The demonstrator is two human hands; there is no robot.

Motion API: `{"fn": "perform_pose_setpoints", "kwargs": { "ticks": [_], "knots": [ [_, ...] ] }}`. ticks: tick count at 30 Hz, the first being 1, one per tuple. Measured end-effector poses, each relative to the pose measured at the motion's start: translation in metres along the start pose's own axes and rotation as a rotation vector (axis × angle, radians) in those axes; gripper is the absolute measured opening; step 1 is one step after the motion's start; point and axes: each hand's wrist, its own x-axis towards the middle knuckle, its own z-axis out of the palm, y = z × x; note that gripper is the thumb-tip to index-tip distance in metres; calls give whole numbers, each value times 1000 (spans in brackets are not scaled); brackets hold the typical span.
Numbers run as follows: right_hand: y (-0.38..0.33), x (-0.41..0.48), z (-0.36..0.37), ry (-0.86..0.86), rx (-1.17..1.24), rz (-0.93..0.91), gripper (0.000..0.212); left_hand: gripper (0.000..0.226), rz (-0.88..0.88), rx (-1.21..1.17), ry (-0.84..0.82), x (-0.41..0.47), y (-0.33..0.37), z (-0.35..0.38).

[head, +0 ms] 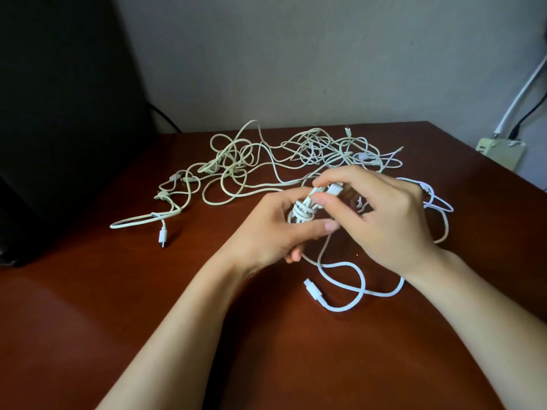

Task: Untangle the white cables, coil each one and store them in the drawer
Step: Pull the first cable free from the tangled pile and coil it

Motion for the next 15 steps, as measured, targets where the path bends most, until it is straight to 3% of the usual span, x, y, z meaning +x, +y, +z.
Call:
{"fn": "perform_pose_setpoints", "kwargs": {
  "ticks": [4, 8, 15],
  "knots": [
    [0, 0, 0, -4, 35, 77, 15, 16, -3, 41, 21, 0, 1, 1],
    [2, -2, 0, -51, 83, 110, 20, 8, 57, 322, 71, 0, -2, -1],
    [10, -3, 1, -166, -32, -145, 13, 11, 135, 693, 116, 1, -4, -2]
  ]
}}
